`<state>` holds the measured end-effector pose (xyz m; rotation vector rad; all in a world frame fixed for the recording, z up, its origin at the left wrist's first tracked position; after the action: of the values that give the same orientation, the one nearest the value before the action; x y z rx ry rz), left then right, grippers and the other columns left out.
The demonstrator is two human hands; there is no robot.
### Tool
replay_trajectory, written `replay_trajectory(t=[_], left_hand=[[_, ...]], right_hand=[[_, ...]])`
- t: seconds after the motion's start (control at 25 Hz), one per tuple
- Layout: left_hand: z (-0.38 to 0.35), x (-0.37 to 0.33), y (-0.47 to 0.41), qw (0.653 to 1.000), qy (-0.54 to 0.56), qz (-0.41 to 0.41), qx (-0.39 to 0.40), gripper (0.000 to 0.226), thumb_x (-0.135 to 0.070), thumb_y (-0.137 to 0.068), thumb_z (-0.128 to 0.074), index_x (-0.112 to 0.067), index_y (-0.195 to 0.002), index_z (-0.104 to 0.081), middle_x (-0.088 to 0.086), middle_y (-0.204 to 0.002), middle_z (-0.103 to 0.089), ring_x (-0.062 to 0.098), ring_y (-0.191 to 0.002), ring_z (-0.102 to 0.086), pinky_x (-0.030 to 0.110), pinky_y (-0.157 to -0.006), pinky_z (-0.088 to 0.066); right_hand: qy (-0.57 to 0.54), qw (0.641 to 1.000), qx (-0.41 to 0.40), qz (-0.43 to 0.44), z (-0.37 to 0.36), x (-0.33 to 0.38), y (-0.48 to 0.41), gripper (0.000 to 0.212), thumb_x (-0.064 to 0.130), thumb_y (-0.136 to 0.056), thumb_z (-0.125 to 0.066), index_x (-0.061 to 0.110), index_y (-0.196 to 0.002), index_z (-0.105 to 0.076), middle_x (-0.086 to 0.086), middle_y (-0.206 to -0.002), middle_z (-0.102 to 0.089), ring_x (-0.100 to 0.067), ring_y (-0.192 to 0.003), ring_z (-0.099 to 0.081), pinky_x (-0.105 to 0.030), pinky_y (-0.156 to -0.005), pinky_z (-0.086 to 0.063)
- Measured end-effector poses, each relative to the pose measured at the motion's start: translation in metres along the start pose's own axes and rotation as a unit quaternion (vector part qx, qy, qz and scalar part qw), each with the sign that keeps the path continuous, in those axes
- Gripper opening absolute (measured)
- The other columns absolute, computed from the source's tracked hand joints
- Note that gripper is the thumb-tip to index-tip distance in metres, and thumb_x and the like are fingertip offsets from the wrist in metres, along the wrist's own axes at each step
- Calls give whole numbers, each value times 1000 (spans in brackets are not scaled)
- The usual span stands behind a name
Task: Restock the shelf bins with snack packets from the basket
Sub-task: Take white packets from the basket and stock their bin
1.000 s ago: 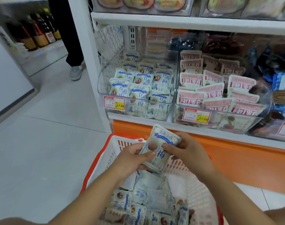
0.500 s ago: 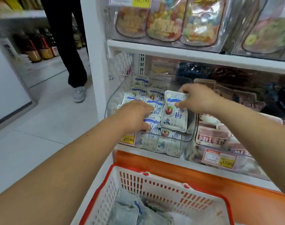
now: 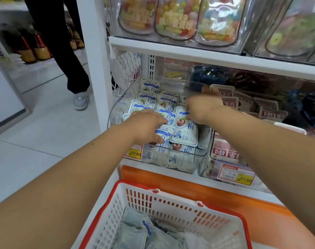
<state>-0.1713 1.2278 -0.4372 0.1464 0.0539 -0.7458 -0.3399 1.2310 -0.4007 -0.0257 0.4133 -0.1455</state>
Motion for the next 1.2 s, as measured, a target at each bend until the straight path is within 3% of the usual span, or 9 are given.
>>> replay_trajectory(t=[0.28, 0.4, 0.48, 0.56, 0.64, 0.84, 1.04, 1.12, 1.2], left_hand=[[12, -16, 39, 984, 98, -20, -148, 53, -39, -91, -63, -25, -140, -49, -3, -147, -47, 18, -139, -34, 35, -114, -28], [-1, -27, 97, 944, 149, -64, -286, 33, -38, -89, -61, -27, -120, -66, -7, -120, -65, 13, -114, -54, 30, -99, -41], [-43, -33, 134, 943, 170, -55, -282, 29, -38, -88, -56, -29, -112, -70, -11, -108, -67, 9, -100, -56, 26, -87, -44], [-110, -32, 159, 966, 213, 1, -147, 27, -35, -91, -60, -31, -116, -67, -13, -111, -64, 7, -100, -57, 25, -85, -46], [-182, -31, 178, 967, 242, 64, 52, 37, -34, -92, -62, -29, -129, -59, -7, -128, -57, 12, -110, -57, 24, -92, -44], [-300, -26, 214, 916, 144, 115, 355, 62, -33, -88, -69, -16, -142, -46, 6, -148, -41, 23, -133, -43, 26, -108, -33], [-341, -22, 217, 912, 39, 119, 391, 34, -23, -87, -64, -19, -121, -65, 8, -125, -63, 26, -115, -59, 33, -99, -47], [-347, -21, 215, 915, 37, 130, 380, 32, -18, -89, -60, -21, -120, -66, 6, -124, -63, 25, -116, -58, 34, -99, -47], [-347, -20, 214, 918, 47, 138, 368, 30, -18, -91, -58, -22, -119, -67, 4, -123, -64, 23, -115, -58, 34, -98, -46]], right_hand=[[-231, 969, -89, 19, 36, -13, 54, 28, 38, -94, -56, 34, -121, -60, 1, -118, -63, -27, -117, -44, -39, -92, -36], [-460, 850, -252, 50, 37, 2, 133, 22, 22, -91, -58, 26, -112, -64, 11, -96, -63, -14, -94, -50, -26, -86, -41], [-541, 795, -272, 40, 1, 27, 187, 19, 12, -90, -58, 21, -105, -66, 17, -87, -55, -9, -80, -49, -16, -75, -40], [-549, 822, -149, -1, -65, 65, 219, 20, 10, -92, -58, 20, -107, -66, 13, -91, -54, -9, -82, -51, -18, -75, -42], [-525, 848, 73, -24, -145, 104, 241, 24, 15, -95, -57, 20, -117, -62, 2, -109, -56, -10, -88, -51, -21, -78, -41], [-455, 787, 413, 52, -269, 171, 303, 36, 26, -100, -48, 20, -136, -49, -6, -134, -52, -19, -109, -55, -32, -94, -46], [-543, 674, 500, 9, -287, 198, 328, 46, 20, -104, -45, 15, -148, -36, -5, -154, -35, -21, -130, -48, -30, -104, -42], [-560, 667, 491, -7, -290, 205, 328, 46, 20, -102, -49, 9, -145, -39, -3, -146, -42, -20, -130, -46, -24, -100, -39], [-542, 694, 474, -18, -295, 212, 325, 42, 14, -100, -51, -5, -137, -44, -15, -143, -47, -30, -128, -48, -35, -104, -41]])
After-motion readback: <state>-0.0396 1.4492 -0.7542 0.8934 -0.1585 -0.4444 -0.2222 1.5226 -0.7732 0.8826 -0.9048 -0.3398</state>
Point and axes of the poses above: each hand's wrist, its own y-axis away from the middle knuckle, its own z-axis out of the back of the hand, x = y × z, the point moved 4 cm from there along -y, towards the middle knuckle
